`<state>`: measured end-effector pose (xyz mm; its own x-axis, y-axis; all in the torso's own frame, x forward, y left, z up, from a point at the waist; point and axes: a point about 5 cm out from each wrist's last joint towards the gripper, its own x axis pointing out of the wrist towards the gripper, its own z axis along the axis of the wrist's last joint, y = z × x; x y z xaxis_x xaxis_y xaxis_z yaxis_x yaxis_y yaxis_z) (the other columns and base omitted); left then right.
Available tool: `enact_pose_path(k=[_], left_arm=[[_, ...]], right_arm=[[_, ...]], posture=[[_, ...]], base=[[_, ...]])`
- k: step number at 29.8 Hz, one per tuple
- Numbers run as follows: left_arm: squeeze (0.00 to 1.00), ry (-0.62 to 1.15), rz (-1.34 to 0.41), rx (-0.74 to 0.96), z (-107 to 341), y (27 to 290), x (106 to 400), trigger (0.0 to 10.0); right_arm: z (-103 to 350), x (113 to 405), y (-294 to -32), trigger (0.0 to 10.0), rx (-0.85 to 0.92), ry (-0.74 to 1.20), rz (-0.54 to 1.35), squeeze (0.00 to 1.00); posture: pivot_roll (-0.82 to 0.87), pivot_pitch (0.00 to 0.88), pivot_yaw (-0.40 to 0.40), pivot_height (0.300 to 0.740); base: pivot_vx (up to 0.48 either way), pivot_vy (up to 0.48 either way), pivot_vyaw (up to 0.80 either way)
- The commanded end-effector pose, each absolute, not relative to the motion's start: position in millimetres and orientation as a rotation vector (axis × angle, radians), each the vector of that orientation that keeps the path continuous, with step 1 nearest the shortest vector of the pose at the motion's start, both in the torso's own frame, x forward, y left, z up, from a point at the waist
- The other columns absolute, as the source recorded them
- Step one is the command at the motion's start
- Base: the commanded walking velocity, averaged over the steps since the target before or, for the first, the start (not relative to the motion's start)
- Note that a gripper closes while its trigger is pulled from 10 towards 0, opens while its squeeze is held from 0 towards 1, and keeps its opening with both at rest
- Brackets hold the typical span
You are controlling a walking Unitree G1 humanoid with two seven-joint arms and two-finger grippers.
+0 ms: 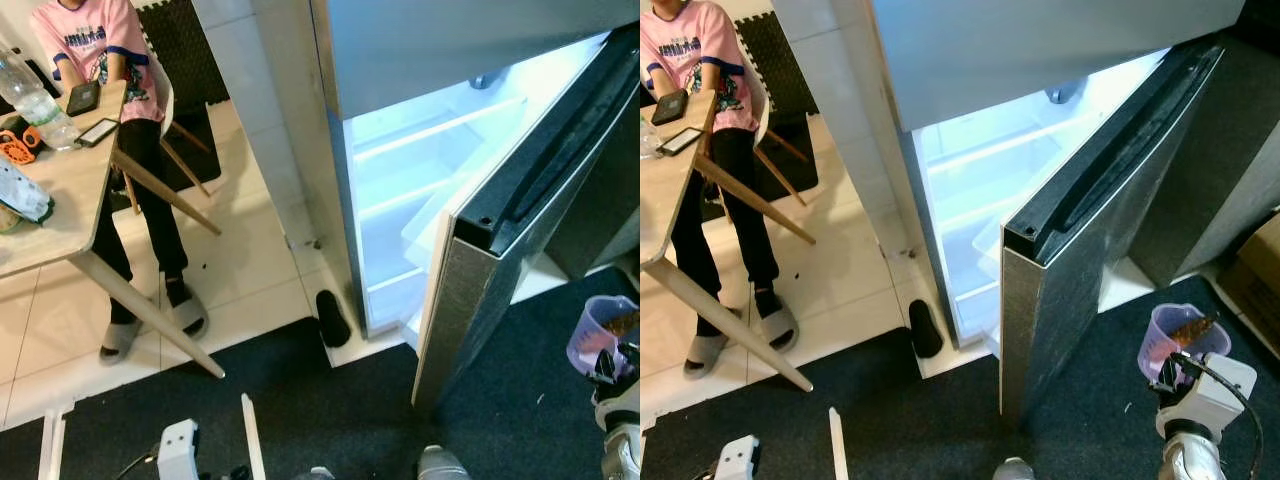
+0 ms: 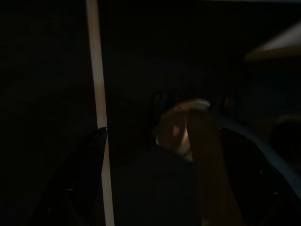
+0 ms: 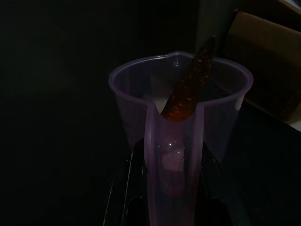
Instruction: Restocking fridge
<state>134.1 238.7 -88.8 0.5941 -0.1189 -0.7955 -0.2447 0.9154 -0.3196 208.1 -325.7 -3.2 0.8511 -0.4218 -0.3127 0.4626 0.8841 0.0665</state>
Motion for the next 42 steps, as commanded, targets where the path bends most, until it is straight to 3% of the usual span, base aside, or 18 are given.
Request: enact_pose_path(k=[1,7,15,27,37,42], left_arm=[[0.0,0.933,0.115,-0.423,-88,243,133,10.0],[0.0,0.865,0.162,-0.434,-81,241,157,10.0],[0.0,0.855,0.184,-0.44,-80,239,161,10.0],[0.0,0.896,0.189,-0.491,-90,221,147,10.0],[0.0,0.903,0.18,-0.5,-92,216,146,10.0],[0.0,0.901,0.172,-0.501,-91,215,148,10.0]], right_arm=[[-7,207,-321,10.0,0.157,0.316,-0.46,0.0],[-7,222,-305,10.0,0.199,0.307,-0.352,0.0],[0,233,-299,10.0,0.196,0.286,-0.226,0.0],[16,255,-266,10.0,0.154,0.234,0.223,0.0],[20,257,-247,10.0,0.164,0.227,0.483,0.0],[24,257,-224,10.0,0.164,0.224,0.702,0.0]], posture=[[-0.14,0.056,0.094,0.74],[-0.13,0.021,0.08,0.74],[-0.12,0.003,0.059,0.74],[-0.11,0.015,0.015,0.74],[-0.12,0.019,0.013,0.74],[-0.12,0.02,0.011,0.74]], base=[[0.0,0.0,0.0],[-0.041,0.0,0.0],[-0.282,0.0,0.0],[-0.3,0.0,0.0],[-0.33,0.0,0.0],[-0.342,0.0,0.0]])
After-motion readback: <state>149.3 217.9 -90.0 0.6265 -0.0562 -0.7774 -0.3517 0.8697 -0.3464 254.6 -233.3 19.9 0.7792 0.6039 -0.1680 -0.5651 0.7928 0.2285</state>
